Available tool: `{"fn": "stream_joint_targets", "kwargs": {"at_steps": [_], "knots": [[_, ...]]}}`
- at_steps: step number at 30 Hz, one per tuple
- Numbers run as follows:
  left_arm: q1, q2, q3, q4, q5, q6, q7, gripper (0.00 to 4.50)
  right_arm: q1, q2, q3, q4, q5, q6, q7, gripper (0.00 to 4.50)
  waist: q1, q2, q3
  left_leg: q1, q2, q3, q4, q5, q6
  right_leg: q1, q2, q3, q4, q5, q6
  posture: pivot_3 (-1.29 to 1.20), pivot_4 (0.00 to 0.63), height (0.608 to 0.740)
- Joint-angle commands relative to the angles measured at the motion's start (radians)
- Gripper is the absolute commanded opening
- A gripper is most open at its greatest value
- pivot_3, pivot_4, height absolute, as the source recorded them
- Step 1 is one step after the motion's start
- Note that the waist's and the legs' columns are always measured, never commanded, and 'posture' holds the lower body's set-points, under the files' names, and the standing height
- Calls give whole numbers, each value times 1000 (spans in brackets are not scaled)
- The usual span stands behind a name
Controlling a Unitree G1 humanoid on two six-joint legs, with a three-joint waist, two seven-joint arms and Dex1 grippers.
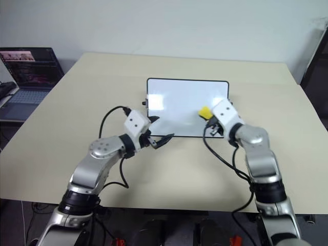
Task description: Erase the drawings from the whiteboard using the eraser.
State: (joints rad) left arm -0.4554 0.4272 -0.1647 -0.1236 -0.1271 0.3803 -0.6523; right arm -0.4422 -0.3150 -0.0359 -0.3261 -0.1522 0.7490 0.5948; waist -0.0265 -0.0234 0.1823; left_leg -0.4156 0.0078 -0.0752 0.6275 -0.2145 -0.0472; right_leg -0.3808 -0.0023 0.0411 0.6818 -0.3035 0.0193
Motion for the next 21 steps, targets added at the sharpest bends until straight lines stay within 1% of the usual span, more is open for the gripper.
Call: {"fn": "stream_joint_targets", "kwargs": {"at_steps": [1,4,5,8,12,14,21], "knots": [[-57,-39,-44,31,-5,-80,-55,4500,90,50,-95,-166,5,122,-120,1143,-1,0,0,0,0,1,0,0,0,0,0,0,0,0,0,0,150,740],[-96,-77,-71,67,-20,-126,-109,4500,167,83,-111,-229,3,171,-191,1143,-2,0,0,0,0,1,0,0,0,0,0,0,0,0,0,0,150,740],[-116,-93,-87,93,-20,-154,-134,4500,200,86,-99,-245,-9,180,-215,1143,-2,0,0,0,0,2,0,0,0,0,0,0,0,0,0,0,150,740],[-169,-126,-131,174,-17,-235,-219,4500,261,110,-102,-239,-22,166,-294,1143,-5,0,0,0,0,3,0,0,0,0,2,0,0,0,0,0,150,740],[-205,-143,-160,265,-1,-325,-284,4500,263,129,-145,-180,-14,127,-371,1143,-9,1,0,2,0,7,0,0,0,0,3,0,1,0,0,0,150,740],[-210,-150,-164,284,-3,-349,-304,4500,260,131,-152,-164,2,124,-382,1143,-9,1,0,2,0,7,0,0,0,0,4,0,1,0,0,0,150,740],[-225,-165,-195,325,-12,-411,-424,4500,229,191,-221,-82,94,127,-429,1143,-7,1,0,1,0,8,0,0,0,0,6,1,1,0,0,0,150,740]]}}
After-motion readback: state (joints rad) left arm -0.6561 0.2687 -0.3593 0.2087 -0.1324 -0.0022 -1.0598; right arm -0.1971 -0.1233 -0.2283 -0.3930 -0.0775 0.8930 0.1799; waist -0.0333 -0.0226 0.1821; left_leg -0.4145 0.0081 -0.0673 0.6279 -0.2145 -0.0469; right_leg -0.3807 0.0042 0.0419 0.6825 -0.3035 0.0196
